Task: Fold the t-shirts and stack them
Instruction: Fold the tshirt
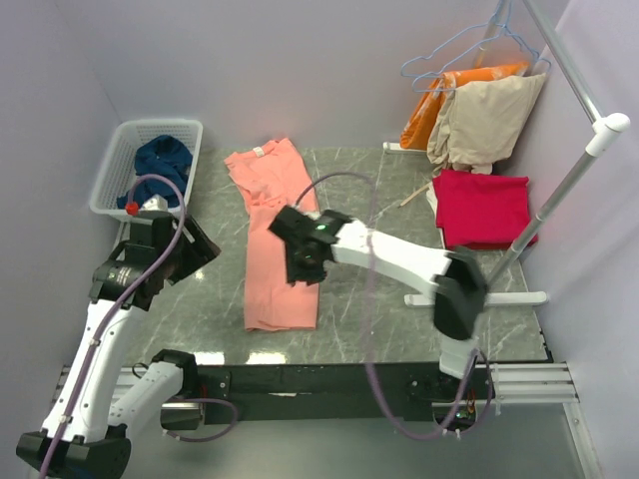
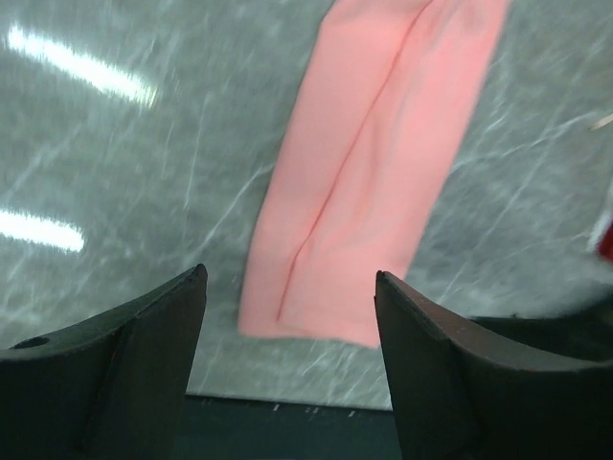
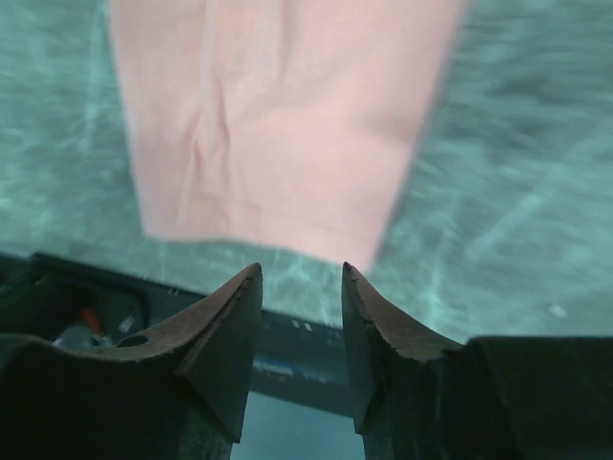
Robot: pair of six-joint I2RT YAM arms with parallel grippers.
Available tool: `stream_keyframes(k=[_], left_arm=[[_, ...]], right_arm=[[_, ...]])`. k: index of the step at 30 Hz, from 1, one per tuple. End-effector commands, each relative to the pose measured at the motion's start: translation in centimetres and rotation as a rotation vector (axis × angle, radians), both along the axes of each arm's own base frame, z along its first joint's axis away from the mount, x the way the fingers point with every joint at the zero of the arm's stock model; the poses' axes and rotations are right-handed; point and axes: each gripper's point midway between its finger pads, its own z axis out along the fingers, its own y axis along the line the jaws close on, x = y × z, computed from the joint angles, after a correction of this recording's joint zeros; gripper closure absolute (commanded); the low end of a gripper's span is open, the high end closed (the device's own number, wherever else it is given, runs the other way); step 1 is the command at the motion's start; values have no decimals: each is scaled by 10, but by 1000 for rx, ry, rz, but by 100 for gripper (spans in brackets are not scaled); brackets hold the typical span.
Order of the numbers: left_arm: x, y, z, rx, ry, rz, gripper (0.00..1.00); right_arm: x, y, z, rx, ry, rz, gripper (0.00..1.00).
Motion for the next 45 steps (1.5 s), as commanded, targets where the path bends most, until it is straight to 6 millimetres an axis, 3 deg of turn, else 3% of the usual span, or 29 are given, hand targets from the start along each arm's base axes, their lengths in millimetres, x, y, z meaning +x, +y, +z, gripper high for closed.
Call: stream_keyframes(k=[1,2,7,14,20,24,27,33,41,45], left_arm=[[-21,-12,-42,-49,151,-42,25],[-27,-13,-59,-50,207,-41,26],[-35,-30,-81,-141,233,-92,33],[-60,-51,-131,-235,366,-133,42],[-60,-63,-143,-185,435,-68,38],[-58,-74,-159,-152,458,-40,41],[-57,-70,-172,-123,488,8,45],[-53,-62,-177,-85,486,62,47],[-67,-60,-198,-77,535,68,47],[-67,-62,-204,-86,534,67,47]], right_arm=[[11,-51,37,24,-123,-98,53],[8,-62,22,-4,-103,-90,53],[5,-77,-6,-26,-92,-30,52],[-9,-73,-31,167,-18,-1,50],[-21,-65,-47,279,34,32,47],[-23,-57,-50,321,55,53,47],[-21,-50,-49,345,57,60,47],[-24,-43,-52,351,89,89,47],[-37,-39,-70,310,152,129,47],[-40,-29,-70,316,158,143,48]])
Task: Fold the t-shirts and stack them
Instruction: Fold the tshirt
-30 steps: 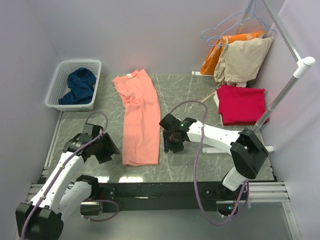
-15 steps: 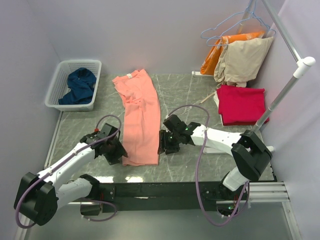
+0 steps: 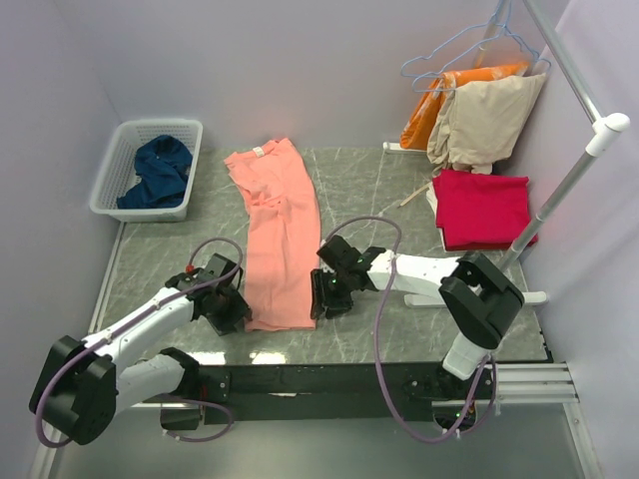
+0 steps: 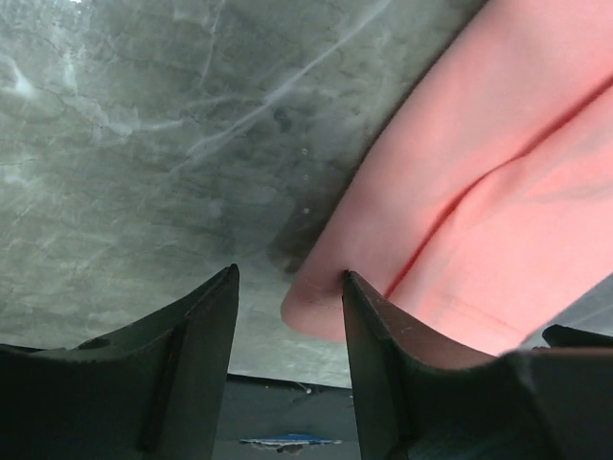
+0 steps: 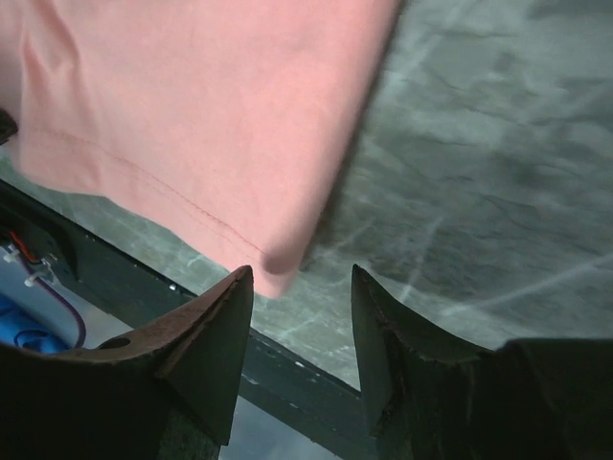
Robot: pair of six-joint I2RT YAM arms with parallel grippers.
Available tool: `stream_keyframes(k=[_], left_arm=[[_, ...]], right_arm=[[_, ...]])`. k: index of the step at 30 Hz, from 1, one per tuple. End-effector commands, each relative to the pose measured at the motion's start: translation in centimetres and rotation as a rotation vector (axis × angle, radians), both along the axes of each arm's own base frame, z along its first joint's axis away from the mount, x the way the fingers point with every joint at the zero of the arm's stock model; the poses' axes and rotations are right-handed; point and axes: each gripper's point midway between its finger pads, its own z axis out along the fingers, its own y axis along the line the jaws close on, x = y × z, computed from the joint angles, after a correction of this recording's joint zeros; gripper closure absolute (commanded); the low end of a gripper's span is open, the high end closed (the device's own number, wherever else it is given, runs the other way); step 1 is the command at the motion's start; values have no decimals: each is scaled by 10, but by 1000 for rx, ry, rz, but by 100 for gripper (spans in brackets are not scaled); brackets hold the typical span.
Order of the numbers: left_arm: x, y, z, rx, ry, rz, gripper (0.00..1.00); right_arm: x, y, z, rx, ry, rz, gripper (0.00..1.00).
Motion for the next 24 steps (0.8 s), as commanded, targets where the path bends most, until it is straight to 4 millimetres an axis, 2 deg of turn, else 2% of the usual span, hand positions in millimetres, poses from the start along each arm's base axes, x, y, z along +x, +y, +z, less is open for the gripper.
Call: stream_keyframes(k=[1,10,17,24], left_arm=[[7,-3,-5,-6,-26,17,47],[7,-6,-13,-13,-12,1,47],[9,-10,-2,-31,-39,-26,46],[0,-24,-17,-70,-5,-76,51]], right_arm=[[5,25,15,56,-30,37,48],[1,30,9,26,-1,43,48],[-7,27,2,-13,28,48,55],[-19,27,-7,-52,65,65,63]])
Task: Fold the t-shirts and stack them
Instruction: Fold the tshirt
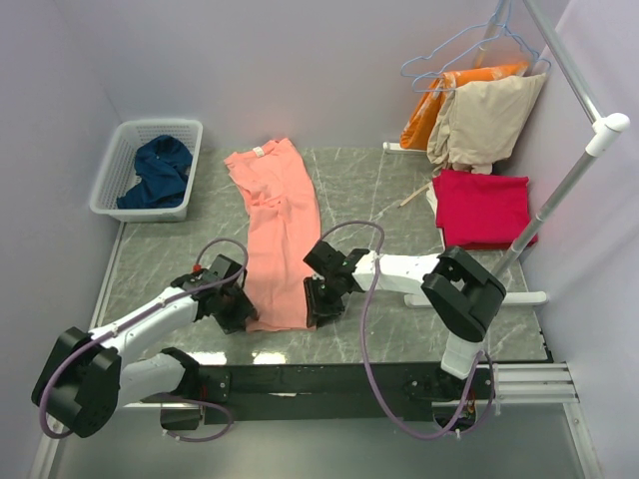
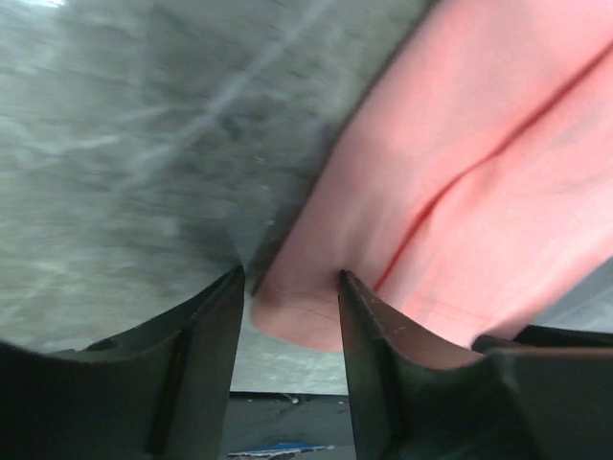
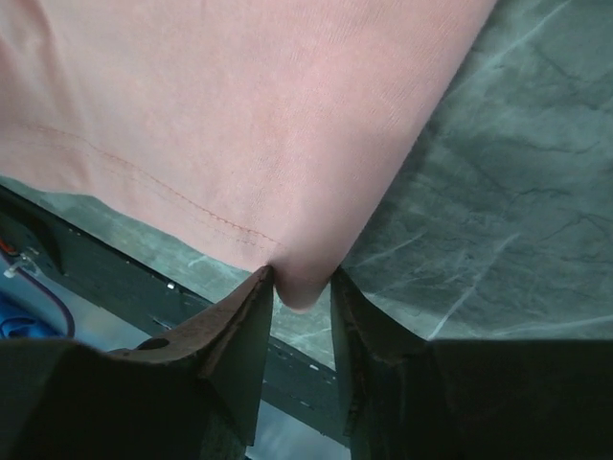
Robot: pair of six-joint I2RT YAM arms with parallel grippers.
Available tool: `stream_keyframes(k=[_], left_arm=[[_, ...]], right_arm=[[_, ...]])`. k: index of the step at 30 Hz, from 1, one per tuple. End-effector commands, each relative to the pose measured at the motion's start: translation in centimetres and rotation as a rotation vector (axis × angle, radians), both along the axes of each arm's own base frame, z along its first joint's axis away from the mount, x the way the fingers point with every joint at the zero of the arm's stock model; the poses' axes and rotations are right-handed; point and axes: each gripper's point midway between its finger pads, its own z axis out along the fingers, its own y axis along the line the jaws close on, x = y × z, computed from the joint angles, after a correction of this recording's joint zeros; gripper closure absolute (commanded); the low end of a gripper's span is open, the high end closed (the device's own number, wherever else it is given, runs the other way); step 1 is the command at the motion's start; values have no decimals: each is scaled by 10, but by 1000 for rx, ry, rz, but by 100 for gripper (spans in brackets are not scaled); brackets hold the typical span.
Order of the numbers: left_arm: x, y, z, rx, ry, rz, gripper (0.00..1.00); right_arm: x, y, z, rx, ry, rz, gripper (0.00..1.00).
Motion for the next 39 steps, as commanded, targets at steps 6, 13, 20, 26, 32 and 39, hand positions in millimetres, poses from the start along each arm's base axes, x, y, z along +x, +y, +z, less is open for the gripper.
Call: stream_keyframes(k=[6,13,20,26,32,39], left_arm=[[-12,-15,-18,-3,40,-67,74],[-18,4,-17,79,56,-25,99],[-27,13,-16,101,64,1,99],[-26,12,-12,116,68,-1,99],[-34,7,-4,111,77,-7,99],[-59,-7,25,73,52,-19,99]], right_arm=[[-5,4,0,-28,19,-2,91],[-5,-14,2,-82,-17,-19,100],[-10,-32,0,-126,-32,-21,100],[-14,-38,1,-129,-40,-11,100],[-20,-44,1,-121,-36,-12,100],[-35,-56,24,-49,-56,5,100]])
